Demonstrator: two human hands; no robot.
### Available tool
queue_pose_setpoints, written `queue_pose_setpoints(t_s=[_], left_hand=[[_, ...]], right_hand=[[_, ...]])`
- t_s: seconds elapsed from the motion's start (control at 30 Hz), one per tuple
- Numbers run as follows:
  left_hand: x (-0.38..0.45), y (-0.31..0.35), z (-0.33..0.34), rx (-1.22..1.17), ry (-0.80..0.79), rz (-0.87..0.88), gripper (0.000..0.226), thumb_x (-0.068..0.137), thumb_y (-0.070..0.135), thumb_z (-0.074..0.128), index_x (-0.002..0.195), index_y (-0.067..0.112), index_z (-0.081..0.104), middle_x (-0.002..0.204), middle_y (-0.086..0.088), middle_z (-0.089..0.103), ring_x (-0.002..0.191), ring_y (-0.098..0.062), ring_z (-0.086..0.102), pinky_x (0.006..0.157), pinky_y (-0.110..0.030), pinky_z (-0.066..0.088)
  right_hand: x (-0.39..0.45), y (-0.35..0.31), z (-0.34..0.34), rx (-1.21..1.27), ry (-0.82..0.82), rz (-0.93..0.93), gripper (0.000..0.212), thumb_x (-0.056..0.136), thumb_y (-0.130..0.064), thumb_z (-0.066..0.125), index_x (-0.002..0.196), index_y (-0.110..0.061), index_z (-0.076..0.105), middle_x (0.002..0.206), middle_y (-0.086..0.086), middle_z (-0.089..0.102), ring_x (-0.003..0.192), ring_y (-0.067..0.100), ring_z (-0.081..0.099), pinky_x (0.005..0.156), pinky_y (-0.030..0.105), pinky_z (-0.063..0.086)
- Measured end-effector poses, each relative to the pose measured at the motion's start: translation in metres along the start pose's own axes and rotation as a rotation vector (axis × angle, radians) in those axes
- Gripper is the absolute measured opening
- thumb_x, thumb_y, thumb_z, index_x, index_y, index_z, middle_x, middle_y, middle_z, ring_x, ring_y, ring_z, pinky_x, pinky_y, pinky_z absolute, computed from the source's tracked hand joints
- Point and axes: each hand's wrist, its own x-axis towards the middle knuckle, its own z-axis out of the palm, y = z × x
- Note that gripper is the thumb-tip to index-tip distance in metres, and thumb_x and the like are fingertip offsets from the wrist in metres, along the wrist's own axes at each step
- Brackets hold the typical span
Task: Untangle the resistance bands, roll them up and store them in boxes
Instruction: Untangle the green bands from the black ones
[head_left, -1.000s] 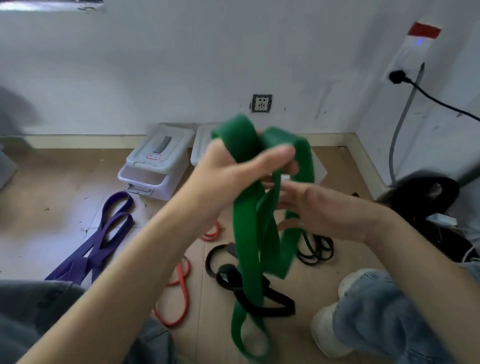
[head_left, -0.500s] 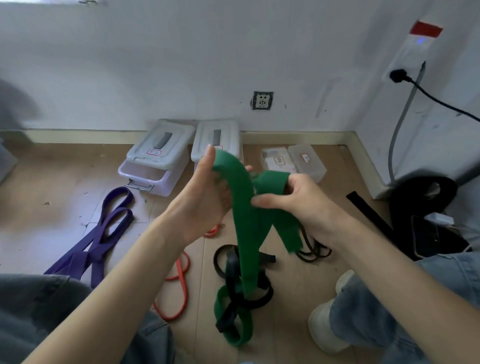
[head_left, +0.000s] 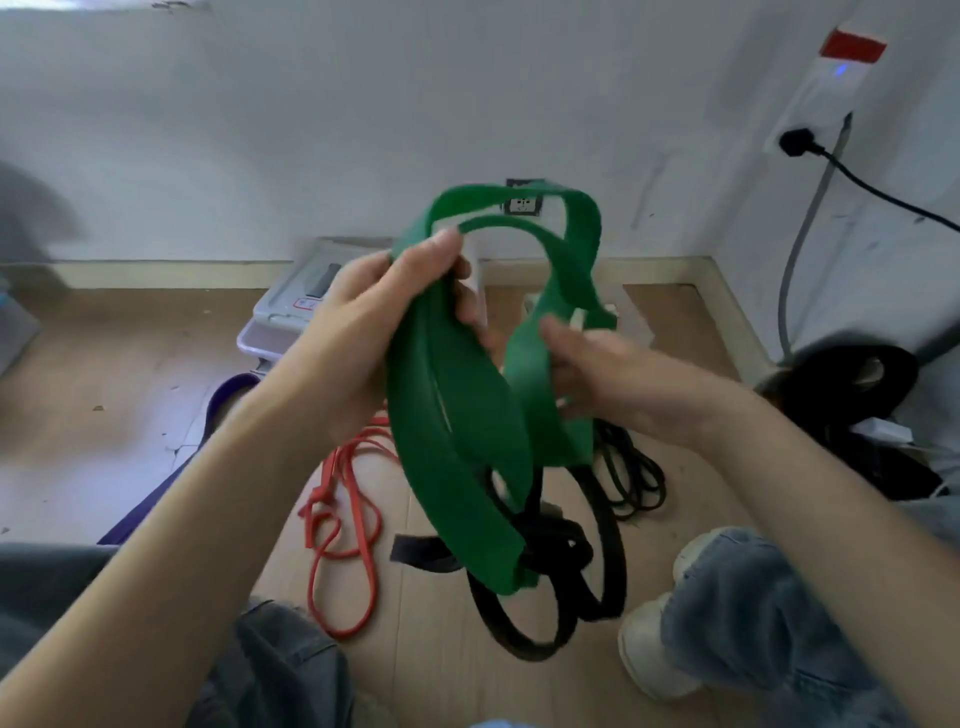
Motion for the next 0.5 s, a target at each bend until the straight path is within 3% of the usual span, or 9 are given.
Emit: queue_pose_setpoints(t_s=[0.1, 0.17, 0.2, 0.27, 0.33, 0.43, 0.5], left_hand=[[0.006, -0.02, 0.003, -0.096, 0.335, -0.15, 0.025, 0.089, 0.018, 0.057, 0.066, 0.012, 0.048, 0.051, 0.001, 0.044, 0.045, -0.012, 0.046, 0.061, -0.03, 0.05], [0.008, -0.029, 0.009, -0.185, 0.326, -0.21, 0.026, 0.088, 0.014, 0.057, 0.064, 0.012, 0.048, 0.05, 0.001, 0.042, 0.043, -0.011, 0.043, 0.054, -0.026, 0.05], [0.008, -0.034, 0.012, -0.202, 0.29, -0.223, 0.025, 0.088, 0.013, 0.058, 0.065, 0.011, 0.05, 0.05, 0.001, 0.043, 0.043, -0.01, 0.044, 0.053, -0.025, 0.051], [0.007, -0.04, 0.021, -0.207, 0.248, -0.25, 0.021, 0.086, 0.013, 0.061, 0.068, 0.009, 0.052, 0.049, 0.001, 0.046, 0.043, -0.01, 0.047, 0.058, -0.028, 0.054], [0.01, -0.044, 0.03, -0.22, 0.242, -0.26, 0.017, 0.084, 0.013, 0.063, 0.07, 0.007, 0.055, 0.049, 0.001, 0.05, 0.044, -0.01, 0.051, 0.061, -0.03, 0.055], [0.022, -0.044, 0.019, -0.291, 0.162, -0.227, 0.024, 0.081, 0.027, 0.068, 0.081, 0.004, 0.061, 0.063, -0.005, 0.065, 0.059, -0.016, 0.066, 0.067, -0.032, 0.057], [0.023, -0.043, -0.002, -0.229, -0.042, -0.255, 0.046, 0.082, 0.048, 0.059, 0.106, 0.008, 0.062, 0.095, -0.006, 0.072, 0.089, -0.018, 0.07, 0.078, -0.028, 0.056]], right_hand=[[0.006, 0.027, 0.016, -0.646, -0.061, 0.213, 0.043, 0.081, -0.057, 0.059, 0.102, -0.02, 0.067, 0.102, -0.001, 0.07, 0.094, 0.019, 0.066, 0.087, 0.037, 0.052], [0.004, 0.032, 0.008, -0.787, 0.016, 0.229, 0.042, 0.081, -0.039, 0.069, 0.118, -0.019, 0.061, 0.116, -0.002, 0.065, 0.101, 0.015, 0.062, 0.089, 0.031, 0.051], [0.0, 0.031, 0.005, -0.711, -0.007, 0.193, 0.049, 0.079, -0.036, 0.071, 0.124, -0.023, 0.056, 0.122, -0.007, 0.061, 0.107, 0.011, 0.058, 0.091, 0.027, 0.048], [-0.005, 0.024, 0.01, -0.417, -0.208, 0.104, 0.058, 0.075, -0.036, 0.074, 0.128, -0.033, 0.05, 0.125, -0.017, 0.057, 0.116, 0.005, 0.053, 0.097, 0.025, 0.045], [-0.005, 0.024, 0.031, -0.258, -0.271, 0.023, 0.048, 0.075, -0.032, 0.076, 0.119, -0.029, 0.057, 0.116, -0.012, 0.064, 0.108, 0.006, 0.058, 0.093, 0.026, 0.049], [-0.001, 0.023, 0.053, -0.068, -0.009, -0.092, 0.026, 0.076, -0.015, 0.076, 0.098, -0.024, 0.065, 0.091, -0.01, 0.071, 0.087, 0.005, 0.066, 0.075, 0.02, 0.054], [0.001, 0.016, 0.045, 0.153, 0.141, -0.146, 0.023, 0.075, -0.005, 0.073, 0.092, -0.019, 0.066, 0.08, -0.009, 0.072, 0.08, 0.008, 0.068, 0.067, 0.017, 0.053]])
